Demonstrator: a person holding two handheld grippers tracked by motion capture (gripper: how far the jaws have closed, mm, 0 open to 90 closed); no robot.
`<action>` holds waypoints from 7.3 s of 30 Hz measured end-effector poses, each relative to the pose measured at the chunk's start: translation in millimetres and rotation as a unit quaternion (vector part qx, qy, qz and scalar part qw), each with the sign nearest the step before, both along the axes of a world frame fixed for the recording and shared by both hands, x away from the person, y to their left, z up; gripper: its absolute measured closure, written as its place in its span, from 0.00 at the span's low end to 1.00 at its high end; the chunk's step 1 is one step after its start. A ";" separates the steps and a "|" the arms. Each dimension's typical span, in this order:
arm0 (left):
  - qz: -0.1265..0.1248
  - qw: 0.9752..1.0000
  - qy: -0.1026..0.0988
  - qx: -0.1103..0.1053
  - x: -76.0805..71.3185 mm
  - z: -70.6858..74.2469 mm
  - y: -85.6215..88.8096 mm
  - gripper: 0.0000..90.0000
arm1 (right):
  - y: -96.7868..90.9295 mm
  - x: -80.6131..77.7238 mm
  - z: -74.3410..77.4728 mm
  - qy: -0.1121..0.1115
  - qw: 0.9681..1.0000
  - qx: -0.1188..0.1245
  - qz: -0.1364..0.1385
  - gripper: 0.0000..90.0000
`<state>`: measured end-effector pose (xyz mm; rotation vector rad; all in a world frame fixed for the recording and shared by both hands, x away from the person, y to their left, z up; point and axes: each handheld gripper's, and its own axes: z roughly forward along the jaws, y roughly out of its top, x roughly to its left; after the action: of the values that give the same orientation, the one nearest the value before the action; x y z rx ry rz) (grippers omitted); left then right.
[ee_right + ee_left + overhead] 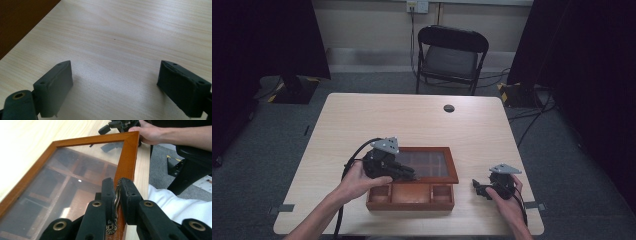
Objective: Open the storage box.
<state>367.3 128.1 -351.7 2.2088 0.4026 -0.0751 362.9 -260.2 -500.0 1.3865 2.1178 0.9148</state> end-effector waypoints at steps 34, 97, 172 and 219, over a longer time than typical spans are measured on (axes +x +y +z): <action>0.003 1.000 -0.006 0.013 10.9 19.3 0.7 0.91 | 0.0 0.0 0.0 0.000 1.000 0.000 0.000 0.13; 0.017 1.000 -0.015 0.009 33.1 44.9 -0.9 0.92 | 0.0 0.0 0.0 0.000 1.000 0.000 0.000 0.13; 0.028 0.999 -0.023 0.004 35.8 49.2 -0.3 0.92 | 0.0 0.3 0.0 0.000 1.000 0.000 0.000 0.13; 0.029 0.999 -0.023 0.004 35.5 47.9 -1.7 0.92 | 0.0 0.4 0.0 0.000 1.000 0.000 0.000 0.13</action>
<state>402.9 126.4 -303.8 2.2003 0.4420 0.0077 363.2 -260.2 -500.1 1.3856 2.1188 0.9150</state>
